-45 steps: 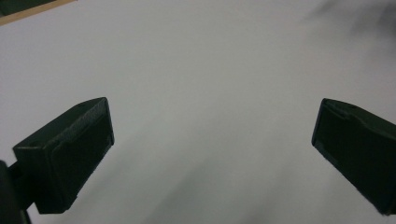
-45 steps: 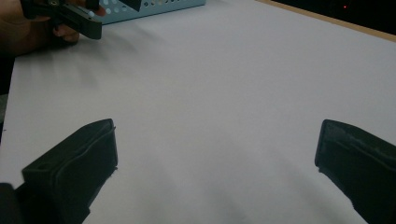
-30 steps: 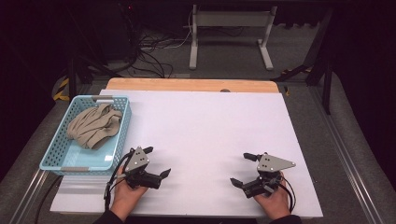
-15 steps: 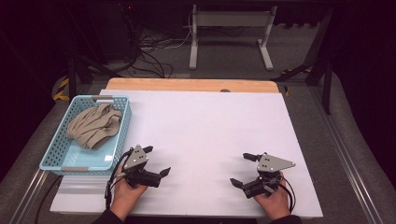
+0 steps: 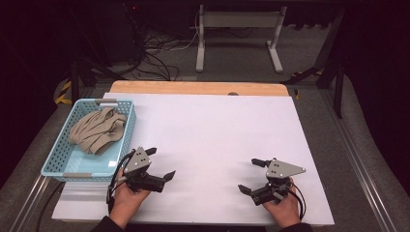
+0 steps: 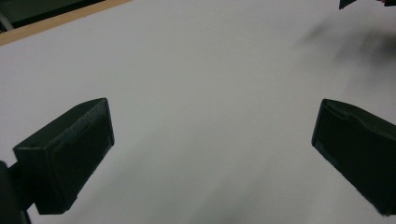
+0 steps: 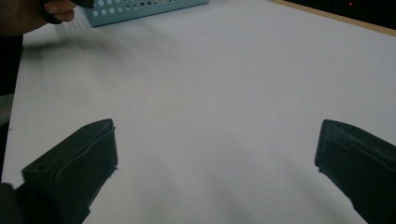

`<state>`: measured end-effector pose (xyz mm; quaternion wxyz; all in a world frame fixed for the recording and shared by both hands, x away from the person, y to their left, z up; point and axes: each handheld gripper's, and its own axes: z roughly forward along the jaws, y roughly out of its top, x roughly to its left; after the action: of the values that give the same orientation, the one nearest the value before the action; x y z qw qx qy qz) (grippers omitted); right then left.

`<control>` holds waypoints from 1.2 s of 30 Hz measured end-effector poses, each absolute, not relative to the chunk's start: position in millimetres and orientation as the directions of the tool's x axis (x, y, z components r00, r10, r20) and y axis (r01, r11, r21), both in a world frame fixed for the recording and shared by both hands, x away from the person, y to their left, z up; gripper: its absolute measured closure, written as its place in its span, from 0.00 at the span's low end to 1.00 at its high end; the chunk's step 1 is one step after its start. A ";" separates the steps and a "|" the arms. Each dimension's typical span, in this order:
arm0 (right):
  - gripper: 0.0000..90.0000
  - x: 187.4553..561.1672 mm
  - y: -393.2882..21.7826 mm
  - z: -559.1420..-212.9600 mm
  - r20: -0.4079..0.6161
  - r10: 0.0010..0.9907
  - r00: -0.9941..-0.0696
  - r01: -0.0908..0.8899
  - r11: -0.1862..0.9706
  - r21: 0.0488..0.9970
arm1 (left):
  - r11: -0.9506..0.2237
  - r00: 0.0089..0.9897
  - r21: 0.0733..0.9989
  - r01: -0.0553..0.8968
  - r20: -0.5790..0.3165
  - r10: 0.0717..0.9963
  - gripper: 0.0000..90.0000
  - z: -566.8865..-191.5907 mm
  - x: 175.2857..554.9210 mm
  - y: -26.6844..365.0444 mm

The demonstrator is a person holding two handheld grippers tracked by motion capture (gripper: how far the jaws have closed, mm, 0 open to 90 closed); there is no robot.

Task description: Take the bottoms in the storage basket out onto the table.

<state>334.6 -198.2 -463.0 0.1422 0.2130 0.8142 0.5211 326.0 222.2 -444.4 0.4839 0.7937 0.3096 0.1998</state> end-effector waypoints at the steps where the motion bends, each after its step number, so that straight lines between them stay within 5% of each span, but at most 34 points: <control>1: 0.00 334.5 -198.1 -463.0 -0.008 0.494 -0.869 0.199 0.366 0.909 | -0.334 0.732 0.891 0.306 0.004 0.681 0.00 -443.9 325.7 222.5; 36: 0.00 334.7 -197.6 -463.5 -0.007 0.486 -0.874 0.200 0.371 0.907 | -0.339 0.723 0.892 0.298 0.021 0.691 0.00 -407.6 330.5 243.4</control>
<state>334.7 -197.6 -463.5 0.1379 0.2100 0.8164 0.5199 330.5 243.4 -407.6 0.4830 0.7924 0.3121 0.2033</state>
